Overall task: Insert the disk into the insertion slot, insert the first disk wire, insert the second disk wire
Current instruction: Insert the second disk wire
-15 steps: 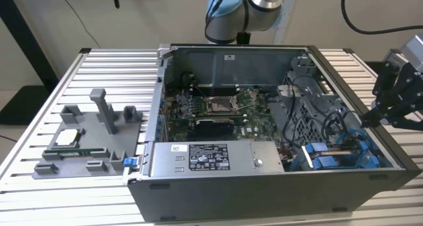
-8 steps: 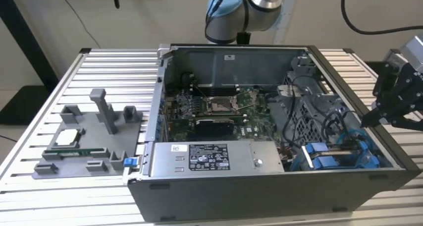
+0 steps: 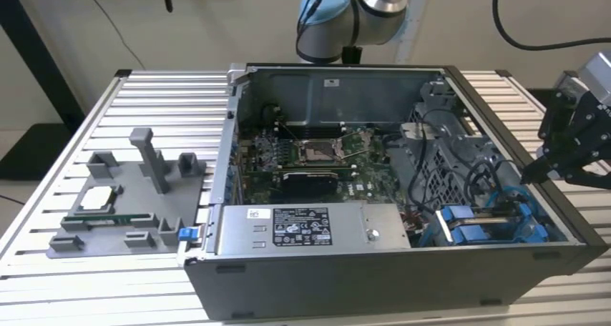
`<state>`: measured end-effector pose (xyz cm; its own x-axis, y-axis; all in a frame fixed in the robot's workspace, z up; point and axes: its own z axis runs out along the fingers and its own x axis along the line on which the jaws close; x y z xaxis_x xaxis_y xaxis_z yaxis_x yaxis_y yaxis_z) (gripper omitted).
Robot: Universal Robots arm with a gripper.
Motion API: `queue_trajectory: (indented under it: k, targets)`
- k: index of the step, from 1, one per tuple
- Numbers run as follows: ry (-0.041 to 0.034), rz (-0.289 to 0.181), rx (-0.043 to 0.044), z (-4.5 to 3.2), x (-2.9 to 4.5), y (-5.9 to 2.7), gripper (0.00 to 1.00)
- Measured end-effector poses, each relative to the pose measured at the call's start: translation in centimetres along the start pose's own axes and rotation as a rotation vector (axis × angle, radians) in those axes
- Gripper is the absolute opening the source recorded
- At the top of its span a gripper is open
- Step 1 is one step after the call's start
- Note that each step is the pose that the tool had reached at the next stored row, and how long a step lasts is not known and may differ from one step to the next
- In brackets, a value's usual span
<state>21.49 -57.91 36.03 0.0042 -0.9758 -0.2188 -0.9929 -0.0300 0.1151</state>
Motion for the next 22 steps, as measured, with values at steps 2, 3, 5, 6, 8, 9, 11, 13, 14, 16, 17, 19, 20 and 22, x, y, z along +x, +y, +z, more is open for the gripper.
queue_trajectory:
  k: [2,3,5,6,8,9,11,13,14,16,17,19,20,22]
  targets:
    - [-0.0003,0.000,0.0000,0.01,0.01,0.00,1.00]
    - [-0.0016,0.000,0.0006,0.02,0.02,0.00,1.00]
    - [-0.0074,-0.002,0.0047,0.04,0.04,0.03,1.00]
    - [-0.0096,-0.003,0.0074,0.04,0.05,0.05,1.00]
    - [-0.0111,-0.004,0.0123,0.05,0.09,0.14,1.00]
    - [-0.0112,-0.004,0.0130,0.06,0.12,0.18,1.00]
    - [-0.0111,-0.005,0.0146,0.06,0.17,0.29,1.00]
    - [-0.0113,-0.006,0.0189,0.07,0.21,0.36,1.00]
    - [-0.0127,-0.007,0.0247,0.08,0.24,0.37,1.00]
    - [-0.0154,-0.010,0.0330,0.07,0.32,0.39,1.00]
    - [-0.0157,-0.010,0.0358,0.07,0.33,0.41,1.00]
    - [-0.0157,-0.011,0.0390,0.06,0.36,0.45,1.00]
    - [-0.0156,-0.011,0.0396,0.06,0.38,0.45,1.00]
    - [-0.0154,-0.011,0.0398,0.05,0.42,0.49,1.00]
